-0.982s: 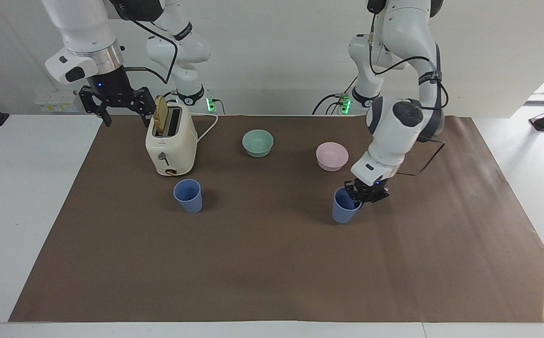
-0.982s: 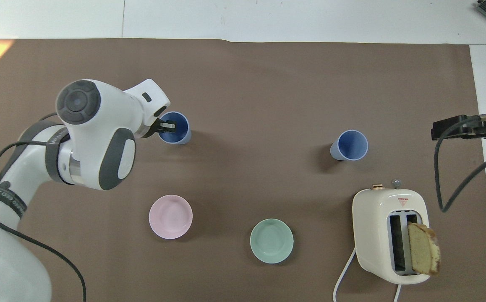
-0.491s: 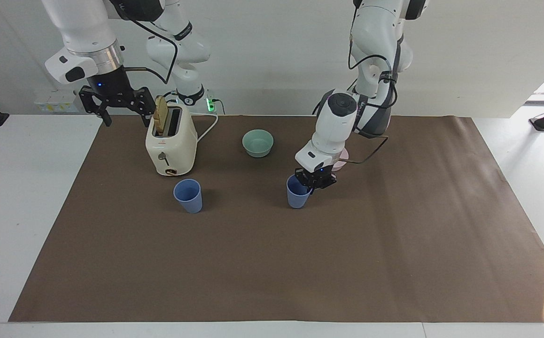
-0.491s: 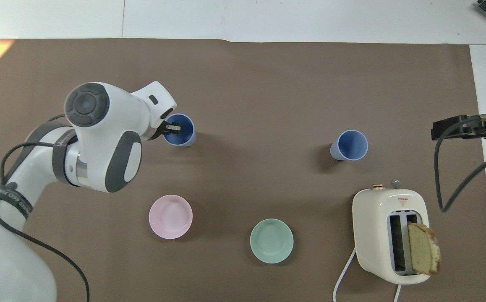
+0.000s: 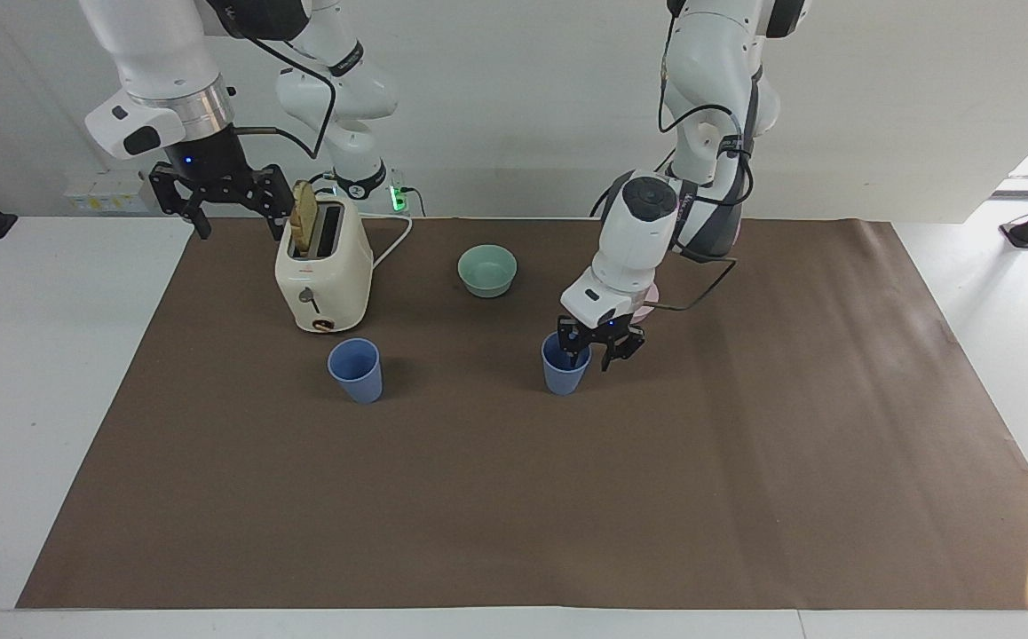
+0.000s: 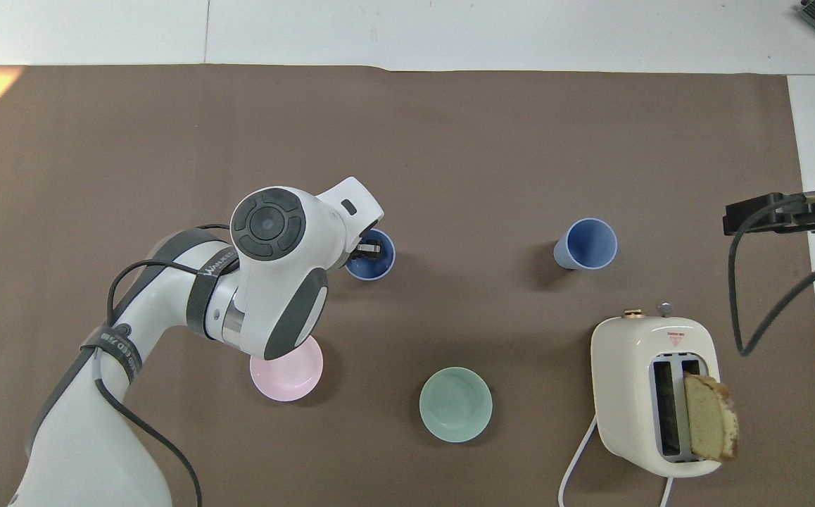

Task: Stack blue cups with both arms
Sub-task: 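Release the cup and retract the left gripper while the right gripper reaches the other cup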

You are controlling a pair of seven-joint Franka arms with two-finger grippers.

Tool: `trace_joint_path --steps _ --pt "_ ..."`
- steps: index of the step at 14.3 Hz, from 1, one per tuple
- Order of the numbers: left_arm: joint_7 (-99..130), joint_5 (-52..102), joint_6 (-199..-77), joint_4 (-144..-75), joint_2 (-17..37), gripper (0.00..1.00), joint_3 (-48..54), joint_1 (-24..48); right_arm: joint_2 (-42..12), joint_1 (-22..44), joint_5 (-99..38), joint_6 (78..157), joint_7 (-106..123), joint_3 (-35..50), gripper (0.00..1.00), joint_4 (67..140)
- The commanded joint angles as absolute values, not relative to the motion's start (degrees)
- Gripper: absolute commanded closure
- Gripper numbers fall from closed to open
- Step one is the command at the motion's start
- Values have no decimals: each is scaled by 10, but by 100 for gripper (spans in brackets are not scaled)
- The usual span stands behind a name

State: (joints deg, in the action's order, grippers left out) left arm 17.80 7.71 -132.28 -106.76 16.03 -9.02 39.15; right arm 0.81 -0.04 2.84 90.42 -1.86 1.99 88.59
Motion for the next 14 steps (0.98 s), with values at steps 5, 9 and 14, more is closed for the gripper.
trace_joint_path --steps 5,9,14 --pt "127 75 -1202 -1070 40 0 -95 277 4 -2 15 1002 -7 20 0 974" --pt "15 68 -1145 -1048 10 0 -95 197 -39 0 15 1019 -14 19 0 1011" --pt "-73 18 -1056 -963 11 0 -95 120 -68 1 15 1150 -25 20 0 1088"
